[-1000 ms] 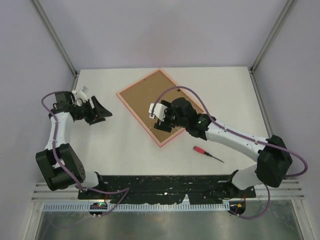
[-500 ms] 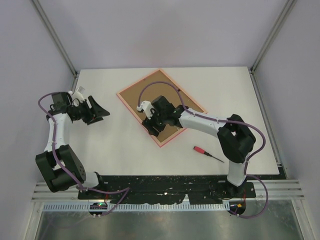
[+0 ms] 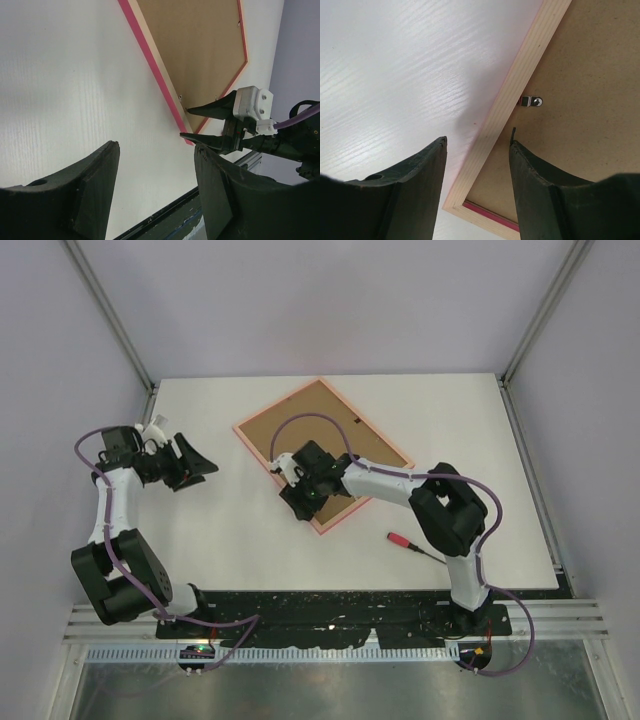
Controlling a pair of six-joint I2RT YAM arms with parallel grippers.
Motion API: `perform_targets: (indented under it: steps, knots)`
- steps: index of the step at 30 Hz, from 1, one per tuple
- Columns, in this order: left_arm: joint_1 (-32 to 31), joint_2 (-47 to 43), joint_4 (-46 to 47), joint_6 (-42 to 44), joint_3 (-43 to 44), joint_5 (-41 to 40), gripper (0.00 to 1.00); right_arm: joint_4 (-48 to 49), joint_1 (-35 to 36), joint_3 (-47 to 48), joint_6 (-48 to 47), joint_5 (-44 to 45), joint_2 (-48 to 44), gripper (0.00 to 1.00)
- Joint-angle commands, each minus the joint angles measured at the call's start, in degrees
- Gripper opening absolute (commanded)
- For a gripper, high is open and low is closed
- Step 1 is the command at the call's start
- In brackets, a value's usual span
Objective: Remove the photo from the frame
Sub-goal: Adjust the photo frame at the center of the board.
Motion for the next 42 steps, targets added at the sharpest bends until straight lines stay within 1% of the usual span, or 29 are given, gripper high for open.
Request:
perform_targets:
  steps: [1, 3, 4, 5, 6, 7, 9, 16, 19, 20, 24, 28, 31, 32, 36, 42]
  knots:
    - [0.81, -1.88, 1.72, -0.37, -0.27, 2.24, 0.65, -0.49, 0.62, 1.78, 0.5, 1.04, -0.26, 0.56]
    - [0.9, -1.79, 1.81, -0.45, -0.35, 2.33, 0.65, -0.49, 0.88, 1.26, -0.12, 1.57, -0.17, 0.47]
    - [0.81, -1.88, 1.72, -0.45, -0.35, 2.33, 0.65, -0.75, 1.06, 0.99, -0.73, 2.18, -0.17, 0.45]
    - [0.81, -1.79, 1.72, -0.45, -0.27, 2.33, 0.65, -1.1, 1.15, 0.9, -1.17, 2.79, -0.17, 0.4]
    - [0.81, -1.79, 1.72, -0.45, -0.35, 2.51, 0.65, -1.45, 1.15, 0.64, -1.96, 2.97, -0.26, 0.37]
    - [0.81, -1.88, 1.72, -0.45, -0.35, 2.42, 0.65, -1.89, 1.15, 0.38, -2.4, 3.58, -0.52, 0.29]
    - [0.81, -1.96, 1.72, -0.45, -0.44, 2.33, 0.66, -2.51, 1.15, -0.59, -3.9, 4.55, -1.05, 0.24]
    - [0.99, -2.05, 1.72, -0.54, -0.44, 2.51, 0.67, -4.62, 1.15, -6.73, -11.36, 6.66, -5.26, 0.18]
    - [0.9, -2.14, 1.72, -0.54, -0.53, 2.42, 0.68, -5.41, 1.06, -10.07, -16.45, 8.42, -7.2, 0.17]
    - [0.9, -2.14, 1.72, -0.54, -0.53, 2.51, 0.81, -5.41, 0.89, -12.0, -17.78, 8.6, -8.33, 0.17]
    - [0.9, -2.49, 1.98, -0.63, -0.62, 2.42, 0.83, -4.8, -0.78, -16.22, -23.32, 10.35, -11.15, 0.17]
    - [0.9, -2.67, 1.9, -0.72, -0.7, 2.33, 0.84, -4.44, -4.46, -18.6, -29.55, 10.8, -13.08, 0.16]
    - [0.9, -2.93, 1.9, -0.72, -0.7, 2.33, 0.84, -4.44, -5.97, -20.44, -34.21, 10.89, -14.58, 0.16]
    - [0.9, -3.02, 1.81, -0.63, -0.7, 2.51, 0.99, -4.27, -6.49, -20.98, -37.01, 10.89, -14.93, 0.15]
    - [0.9, -3.63, 1.81, -0.63, -0.79, 2.68, 1.0, -2.69, -7.11, -24.67, -44.05, 10.54, -17.83, 0.15]
    - [0.99, -3.99, 1.72, -0.54, -0.88, 2.95, 1.0, -1.63, -7.55, -29.58, -51.88, 10.01, -21.52, 0.15]
